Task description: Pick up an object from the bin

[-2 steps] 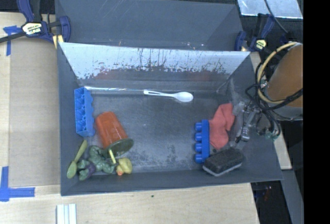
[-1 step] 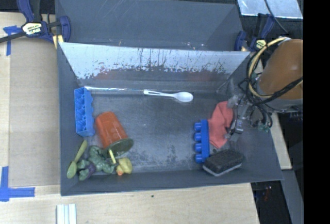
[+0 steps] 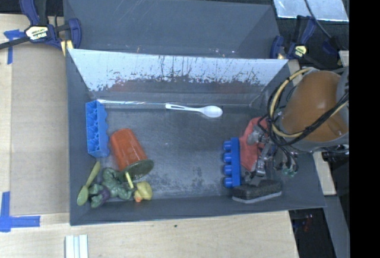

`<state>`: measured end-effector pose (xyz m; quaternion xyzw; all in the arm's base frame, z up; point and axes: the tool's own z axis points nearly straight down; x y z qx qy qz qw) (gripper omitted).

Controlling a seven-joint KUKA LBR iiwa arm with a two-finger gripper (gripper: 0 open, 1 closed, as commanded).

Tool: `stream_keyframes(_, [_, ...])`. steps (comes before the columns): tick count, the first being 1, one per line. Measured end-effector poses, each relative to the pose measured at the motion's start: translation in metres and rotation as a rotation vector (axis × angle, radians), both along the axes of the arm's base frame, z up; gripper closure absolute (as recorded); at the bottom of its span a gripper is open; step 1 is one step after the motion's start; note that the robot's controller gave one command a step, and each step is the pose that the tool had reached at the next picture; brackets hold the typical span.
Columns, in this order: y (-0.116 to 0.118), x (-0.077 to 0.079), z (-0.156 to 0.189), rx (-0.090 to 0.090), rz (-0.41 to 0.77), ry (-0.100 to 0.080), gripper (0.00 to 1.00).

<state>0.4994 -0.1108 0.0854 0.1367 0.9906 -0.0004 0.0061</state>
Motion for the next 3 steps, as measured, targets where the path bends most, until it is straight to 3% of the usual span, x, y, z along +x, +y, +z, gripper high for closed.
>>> stream_keyframes(1, [-0.018, 0.043, -0.006, -0.01, 0.064, -0.014, 1.0])
stream_keyframes(2, [-0.018, 0.043, -0.006, -0.01, 0.065, -0.014, 1.0])
stream_keyframes(3, [-0.019, 0.033, 0.069, -0.009, 0.086, -0.01, 1.0])
